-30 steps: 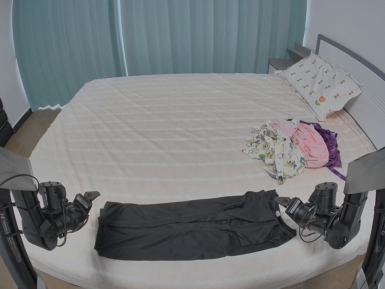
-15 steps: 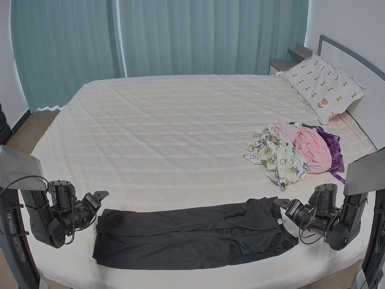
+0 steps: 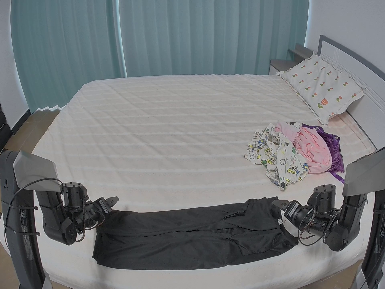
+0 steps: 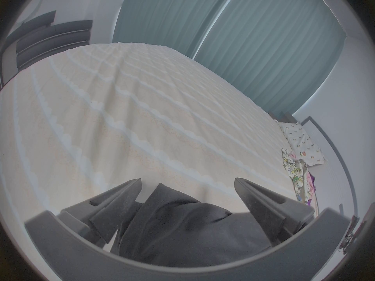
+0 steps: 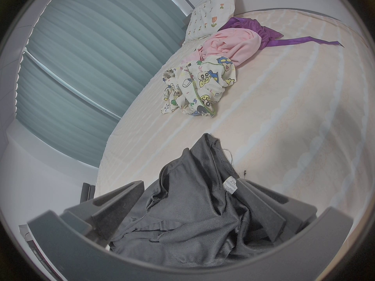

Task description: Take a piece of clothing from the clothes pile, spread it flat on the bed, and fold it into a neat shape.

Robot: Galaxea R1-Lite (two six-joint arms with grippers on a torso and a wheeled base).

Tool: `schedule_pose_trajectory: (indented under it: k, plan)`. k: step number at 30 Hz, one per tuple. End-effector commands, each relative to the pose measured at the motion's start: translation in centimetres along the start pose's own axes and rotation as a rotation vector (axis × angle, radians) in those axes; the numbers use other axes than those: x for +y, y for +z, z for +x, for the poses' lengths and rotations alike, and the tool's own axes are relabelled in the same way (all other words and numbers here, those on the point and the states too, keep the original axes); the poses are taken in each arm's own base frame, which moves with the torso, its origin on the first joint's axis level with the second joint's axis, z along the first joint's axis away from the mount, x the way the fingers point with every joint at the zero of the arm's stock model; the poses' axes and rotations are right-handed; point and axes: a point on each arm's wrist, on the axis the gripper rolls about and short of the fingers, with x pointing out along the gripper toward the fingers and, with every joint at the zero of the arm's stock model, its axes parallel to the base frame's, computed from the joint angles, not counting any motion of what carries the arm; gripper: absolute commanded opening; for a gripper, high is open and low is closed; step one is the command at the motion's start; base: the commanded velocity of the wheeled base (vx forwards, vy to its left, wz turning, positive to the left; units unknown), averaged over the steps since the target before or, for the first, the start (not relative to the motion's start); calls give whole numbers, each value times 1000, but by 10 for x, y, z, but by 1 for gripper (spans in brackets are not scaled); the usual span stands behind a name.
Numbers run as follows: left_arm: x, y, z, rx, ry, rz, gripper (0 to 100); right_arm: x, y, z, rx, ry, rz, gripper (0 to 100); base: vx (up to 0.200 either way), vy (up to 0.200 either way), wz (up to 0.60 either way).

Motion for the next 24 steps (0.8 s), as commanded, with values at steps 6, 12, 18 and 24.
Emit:
schedule_pose_trajectory:
  k: [6, 12, 18, 24]
  plan:
    - [-1, -15, 21, 28, 12, 35, 100, 0, -1, 0, 4, -1, -1, 100, 0, 0, 0]
    - [1, -12, 27, 26, 71, 35, 0, 0, -1, 0, 5, 0, -2, 100, 0, 0, 0]
    - [8, -5, 26, -11, 115, 22, 0, 0, -1, 0, 6, 1, -2, 100, 0, 0, 0]
    - [15, 1, 24, -54, 164, 7, 0, 0, -1, 0, 4, 1, -1, 100, 0, 0, 0]
